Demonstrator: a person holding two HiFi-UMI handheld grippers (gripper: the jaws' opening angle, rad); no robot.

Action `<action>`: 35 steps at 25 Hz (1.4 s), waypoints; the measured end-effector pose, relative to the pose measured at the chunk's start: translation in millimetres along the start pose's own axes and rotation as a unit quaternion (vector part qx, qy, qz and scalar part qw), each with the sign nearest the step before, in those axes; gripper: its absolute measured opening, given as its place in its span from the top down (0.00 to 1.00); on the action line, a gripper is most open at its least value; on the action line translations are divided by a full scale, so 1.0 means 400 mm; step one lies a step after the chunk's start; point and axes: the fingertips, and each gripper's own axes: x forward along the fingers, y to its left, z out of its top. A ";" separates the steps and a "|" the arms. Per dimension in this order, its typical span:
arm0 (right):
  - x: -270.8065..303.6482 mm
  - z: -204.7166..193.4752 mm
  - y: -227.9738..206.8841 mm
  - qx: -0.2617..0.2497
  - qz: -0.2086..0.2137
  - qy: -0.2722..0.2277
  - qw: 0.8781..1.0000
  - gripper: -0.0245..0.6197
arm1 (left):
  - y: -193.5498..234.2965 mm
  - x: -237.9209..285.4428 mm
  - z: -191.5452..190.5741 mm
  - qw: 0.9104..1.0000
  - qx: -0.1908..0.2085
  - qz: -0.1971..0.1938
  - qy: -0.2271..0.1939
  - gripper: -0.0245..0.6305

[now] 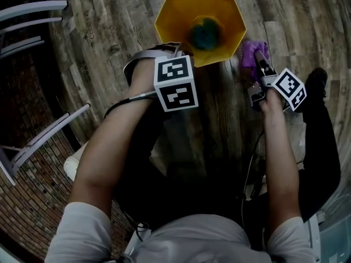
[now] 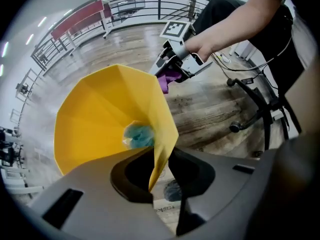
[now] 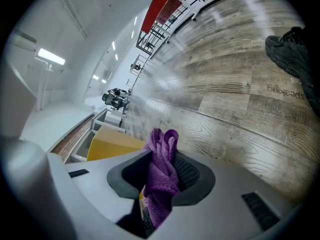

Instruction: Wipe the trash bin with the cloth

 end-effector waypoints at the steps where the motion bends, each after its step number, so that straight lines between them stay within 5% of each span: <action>1: -0.002 0.016 0.013 0.002 0.002 -0.003 1.000 0.78 | 0.004 -0.009 0.016 1.000 -0.001 -0.003 -0.006 0.83; 15: -0.026 0.074 0.065 0.061 0.052 -0.049 0.996 0.78 | -0.022 0.020 0.174 0.995 -0.084 -0.033 -0.051 0.90; 24: -0.042 0.101 0.122 0.078 0.142 -0.084 0.983 0.78 | -0.012 0.058 0.170 0.991 -0.117 -0.043 -0.046 0.89; 35: 0.036 0.069 0.077 0.033 0.084 -0.048 0.995 0.78 | -0.028 0.019 0.212 0.996 -0.067 -0.033 -0.054 0.92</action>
